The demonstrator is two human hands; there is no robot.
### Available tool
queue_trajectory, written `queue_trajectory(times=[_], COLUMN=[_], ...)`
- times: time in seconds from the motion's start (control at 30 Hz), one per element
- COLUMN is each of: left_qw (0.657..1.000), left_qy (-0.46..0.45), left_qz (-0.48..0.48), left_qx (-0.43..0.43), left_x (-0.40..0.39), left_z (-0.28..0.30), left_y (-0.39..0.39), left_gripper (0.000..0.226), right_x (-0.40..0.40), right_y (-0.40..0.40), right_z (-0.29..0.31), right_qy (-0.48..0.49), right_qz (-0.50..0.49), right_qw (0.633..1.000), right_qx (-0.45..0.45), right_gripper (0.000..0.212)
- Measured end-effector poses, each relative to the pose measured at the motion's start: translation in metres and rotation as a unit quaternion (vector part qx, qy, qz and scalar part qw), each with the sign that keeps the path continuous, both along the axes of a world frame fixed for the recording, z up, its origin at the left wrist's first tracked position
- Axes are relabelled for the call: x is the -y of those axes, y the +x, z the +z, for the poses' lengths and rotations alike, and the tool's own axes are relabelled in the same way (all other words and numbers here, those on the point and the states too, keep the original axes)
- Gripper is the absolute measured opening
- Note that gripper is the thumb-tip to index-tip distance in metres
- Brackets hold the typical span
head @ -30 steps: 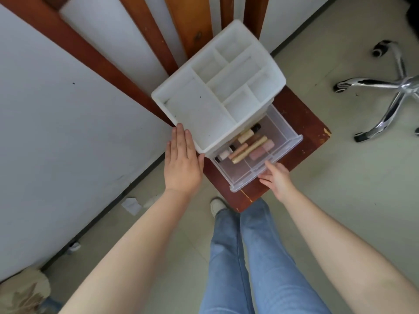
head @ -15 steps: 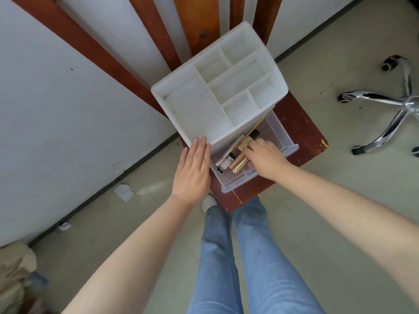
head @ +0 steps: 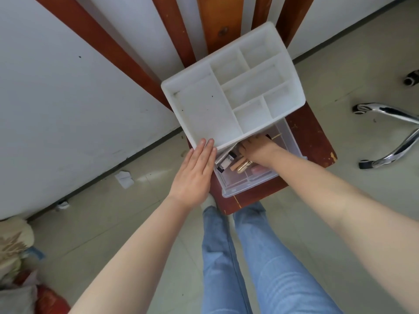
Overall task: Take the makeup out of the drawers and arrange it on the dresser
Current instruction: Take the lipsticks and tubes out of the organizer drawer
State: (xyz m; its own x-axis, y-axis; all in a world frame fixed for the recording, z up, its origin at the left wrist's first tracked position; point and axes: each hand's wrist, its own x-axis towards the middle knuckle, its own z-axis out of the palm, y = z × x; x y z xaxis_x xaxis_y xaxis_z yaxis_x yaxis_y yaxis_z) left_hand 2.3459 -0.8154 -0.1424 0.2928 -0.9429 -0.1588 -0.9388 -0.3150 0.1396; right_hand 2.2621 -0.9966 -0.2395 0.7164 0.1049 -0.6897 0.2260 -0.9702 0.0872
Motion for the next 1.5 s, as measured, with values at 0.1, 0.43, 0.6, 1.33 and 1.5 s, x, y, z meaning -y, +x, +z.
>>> queue_trajectory(times=[0.1, 0.43, 0.6, 1.33, 1.5], left_qw=[1.000, 0.988, 0.945, 0.936, 0.931], left_qy=[0.000, 0.043, 0.213, 0.195, 0.234], left_qz=[-0.013, -0.024, 0.165, 0.137, 0.109], left_qx=[0.011, -0.146, -0.184, -0.258, -0.257], left_x=[-0.001, 0.008, 0.047, 0.111, 0.121], left_z=[0.001, -0.019, -0.059, -0.109, -0.111], left_y=[0.000, -0.042, -0.060, -0.079, -0.072], left_gripper=[0.051, 0.049, 0.057, 0.035, 0.033], right_x=[-0.002, -0.004, -0.013, -0.016, -0.009], right_y=[-0.001, -0.097, -0.148, -0.138, -0.141], right_z=[0.004, 0.054, 0.038, 0.006, 0.005], right_qy=[0.027, 0.127, 0.198, 0.381, 0.438], right_qz=[-0.023, -0.388, -0.677, -0.849, -0.854], right_qw=[0.999, 0.908, 0.700, 0.335, 0.252], right_qx=[0.016, 0.099, 0.114, 0.151, 0.129], right_gripper=[0.055, 0.027, 0.015, 0.016, 0.032])
